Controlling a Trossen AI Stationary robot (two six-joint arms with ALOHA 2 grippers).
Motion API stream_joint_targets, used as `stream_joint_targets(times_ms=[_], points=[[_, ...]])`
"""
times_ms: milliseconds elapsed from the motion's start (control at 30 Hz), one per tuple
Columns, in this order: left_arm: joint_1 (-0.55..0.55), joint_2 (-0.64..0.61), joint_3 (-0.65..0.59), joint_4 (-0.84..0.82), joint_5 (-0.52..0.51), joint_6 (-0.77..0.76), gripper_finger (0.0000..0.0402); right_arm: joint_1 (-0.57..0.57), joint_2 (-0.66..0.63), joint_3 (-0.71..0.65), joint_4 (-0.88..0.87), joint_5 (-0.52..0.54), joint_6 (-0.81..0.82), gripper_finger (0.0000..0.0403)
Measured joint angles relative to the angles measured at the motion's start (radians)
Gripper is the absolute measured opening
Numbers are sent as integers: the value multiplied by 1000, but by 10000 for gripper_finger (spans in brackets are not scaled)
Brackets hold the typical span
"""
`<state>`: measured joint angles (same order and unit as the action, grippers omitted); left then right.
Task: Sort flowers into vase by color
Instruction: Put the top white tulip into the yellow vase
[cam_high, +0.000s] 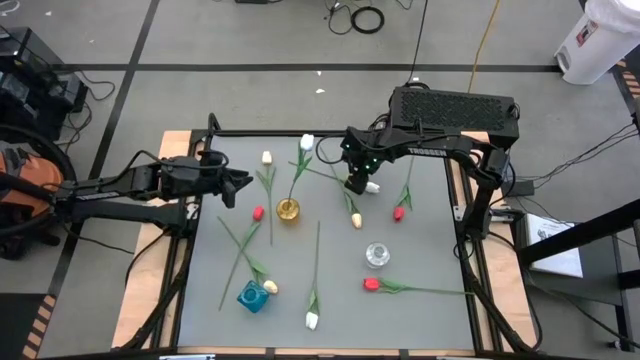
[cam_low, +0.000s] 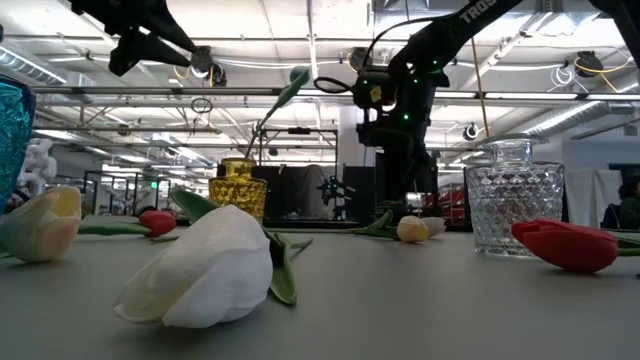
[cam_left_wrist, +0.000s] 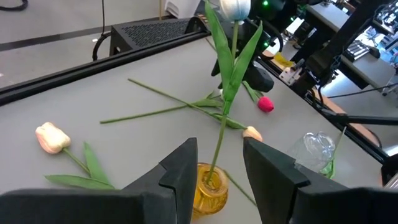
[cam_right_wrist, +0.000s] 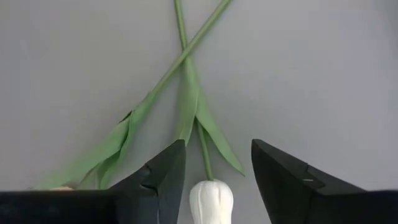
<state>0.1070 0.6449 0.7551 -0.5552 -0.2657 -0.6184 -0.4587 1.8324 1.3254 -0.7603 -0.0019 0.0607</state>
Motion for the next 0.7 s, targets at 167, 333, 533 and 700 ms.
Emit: stream_joint_targets(times_ms=[167, 333, 533, 700], points=[[0, 0, 0, 0, 0, -6, 137, 8, 0, 0, -27, -4, 73, 176], [0, 1, 0, 0, 0, -6, 137, 13, 25, 1, 6, -4, 62, 176], [0, 1, 0, 0, 0, -9, 137, 8, 82, 0, -37, 3, 60, 176], [0, 1, 0, -1, 0, -16, 137, 9, 111, 0, -52, 3, 46, 176]])
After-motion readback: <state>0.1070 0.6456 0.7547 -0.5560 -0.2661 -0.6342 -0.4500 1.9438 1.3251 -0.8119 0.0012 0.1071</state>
